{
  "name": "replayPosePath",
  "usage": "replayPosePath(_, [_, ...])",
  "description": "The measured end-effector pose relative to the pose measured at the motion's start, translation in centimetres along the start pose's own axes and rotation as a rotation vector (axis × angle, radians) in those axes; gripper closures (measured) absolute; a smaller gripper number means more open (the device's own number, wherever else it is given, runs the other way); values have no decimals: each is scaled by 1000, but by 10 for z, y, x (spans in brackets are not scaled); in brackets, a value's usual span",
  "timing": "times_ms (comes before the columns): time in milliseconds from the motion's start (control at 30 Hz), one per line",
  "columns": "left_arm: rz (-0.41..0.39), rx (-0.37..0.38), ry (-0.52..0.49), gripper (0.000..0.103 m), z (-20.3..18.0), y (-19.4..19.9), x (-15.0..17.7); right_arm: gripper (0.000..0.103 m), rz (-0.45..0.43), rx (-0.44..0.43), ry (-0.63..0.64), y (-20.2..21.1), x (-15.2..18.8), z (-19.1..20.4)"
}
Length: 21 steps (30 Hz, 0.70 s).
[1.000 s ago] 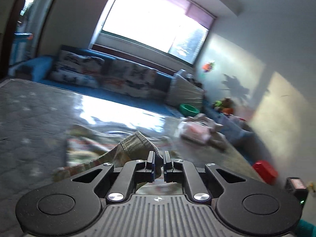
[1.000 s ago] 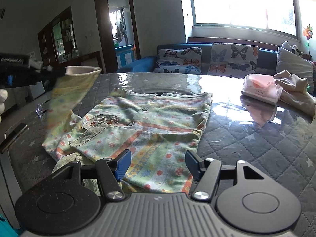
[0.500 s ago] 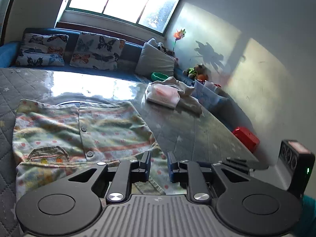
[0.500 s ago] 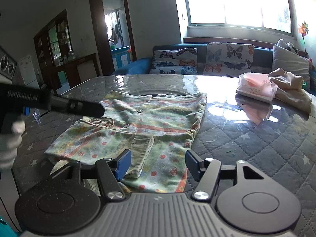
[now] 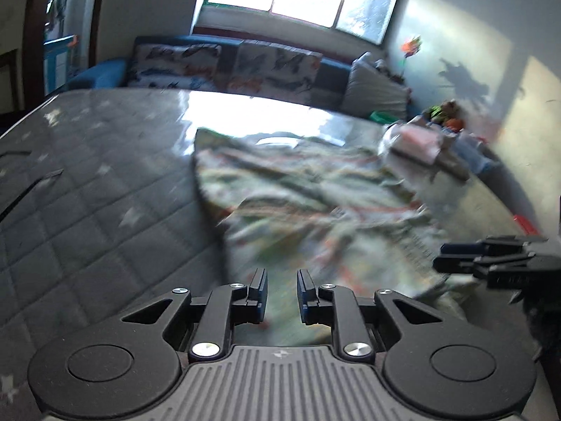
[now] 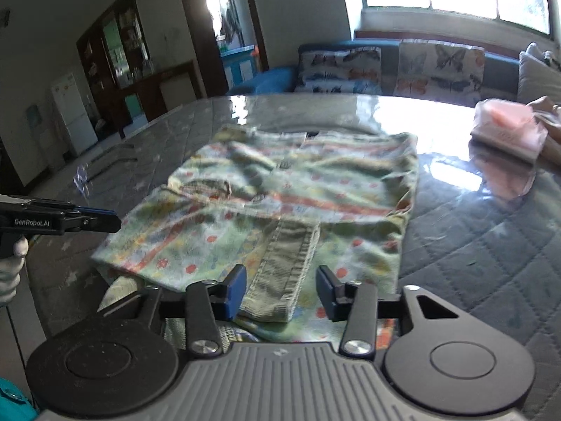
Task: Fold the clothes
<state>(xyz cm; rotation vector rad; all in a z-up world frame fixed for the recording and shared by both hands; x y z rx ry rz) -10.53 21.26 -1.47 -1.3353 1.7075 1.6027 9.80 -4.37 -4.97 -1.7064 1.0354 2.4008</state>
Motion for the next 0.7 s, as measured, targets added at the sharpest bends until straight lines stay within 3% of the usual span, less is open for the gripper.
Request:
replayPosePath(200, [34,-27,-22,82,8,-4,7,68,15,1,36,-7,-6,6])
replayPosePath(367, [-21,-3,-31,83,6,-1,-21,68,14,1,68,-9,-14,10])
replayPosePath(600, [-27,69,-68,82,-17,-45,-42,69,30,-5,95,-25,-18,11])
replayPosePath(700, [4,49,-80,82,-16,-64,-38,69,40,-9,104,-34,-19,10])
Point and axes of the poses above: each gripper's, at about its wrist camera, not at the fingertips, and y roughly against the way its jaws point, z to its left, x to its underside, the point moved 3 cm from there along -y, roughly the way its jaws point, and after that the axes turned 11 degrees about -z, right-handed, at the moved point
